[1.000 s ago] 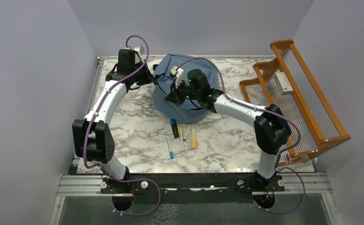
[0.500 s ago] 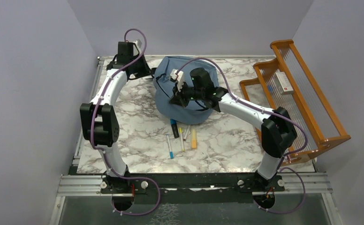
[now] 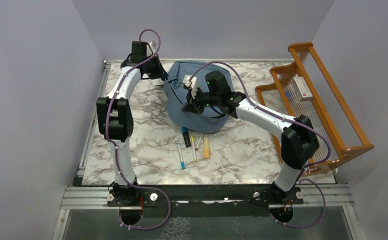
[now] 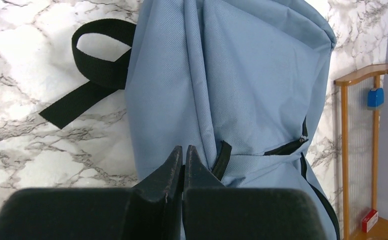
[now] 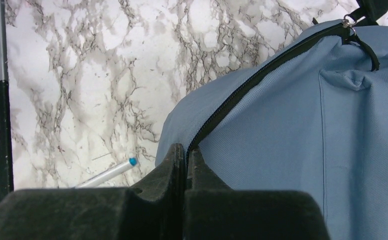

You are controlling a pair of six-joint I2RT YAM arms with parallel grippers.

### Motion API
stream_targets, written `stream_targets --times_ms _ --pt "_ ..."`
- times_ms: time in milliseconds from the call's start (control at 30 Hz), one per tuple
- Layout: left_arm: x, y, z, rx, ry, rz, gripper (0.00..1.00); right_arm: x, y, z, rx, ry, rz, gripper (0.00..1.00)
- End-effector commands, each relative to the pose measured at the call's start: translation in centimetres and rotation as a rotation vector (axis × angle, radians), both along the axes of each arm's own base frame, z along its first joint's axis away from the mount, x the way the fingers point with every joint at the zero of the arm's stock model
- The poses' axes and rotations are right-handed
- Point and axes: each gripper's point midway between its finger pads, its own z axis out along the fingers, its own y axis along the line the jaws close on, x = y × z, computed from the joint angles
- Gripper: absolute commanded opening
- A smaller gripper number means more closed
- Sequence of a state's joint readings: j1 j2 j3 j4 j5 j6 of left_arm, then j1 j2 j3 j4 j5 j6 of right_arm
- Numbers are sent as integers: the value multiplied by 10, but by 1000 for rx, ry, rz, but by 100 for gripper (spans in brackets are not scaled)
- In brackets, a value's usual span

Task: Pack the student bag
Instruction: Zip the student bag at the center of the board.

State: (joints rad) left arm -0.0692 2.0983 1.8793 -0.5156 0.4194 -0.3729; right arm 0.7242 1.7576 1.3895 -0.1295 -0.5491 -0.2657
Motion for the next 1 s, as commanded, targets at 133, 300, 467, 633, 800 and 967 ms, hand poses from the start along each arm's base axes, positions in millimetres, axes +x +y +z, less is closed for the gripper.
stream_targets --times_ms 133,300,467,633,800,967 --pt "44 17 35 1 -197 18 0 -36 3 30 72 36 117 0" --pt "42 2 61 -85 -238 -42 8 -5 5 40 101 25 -49 0" --pt "37 2 107 -112 -322 -44 32 37 14 64 145 10 -212 0" --pt "19 18 136 -121 -348 38 51 71 31 58 129 62 -274 0" --pt "-9 41 127 -95 -334 111 56 41 62 35 104 194 0 22" --pt "-52 38 90 -95 -277 109 57 20 55 29 101 205 71 45"
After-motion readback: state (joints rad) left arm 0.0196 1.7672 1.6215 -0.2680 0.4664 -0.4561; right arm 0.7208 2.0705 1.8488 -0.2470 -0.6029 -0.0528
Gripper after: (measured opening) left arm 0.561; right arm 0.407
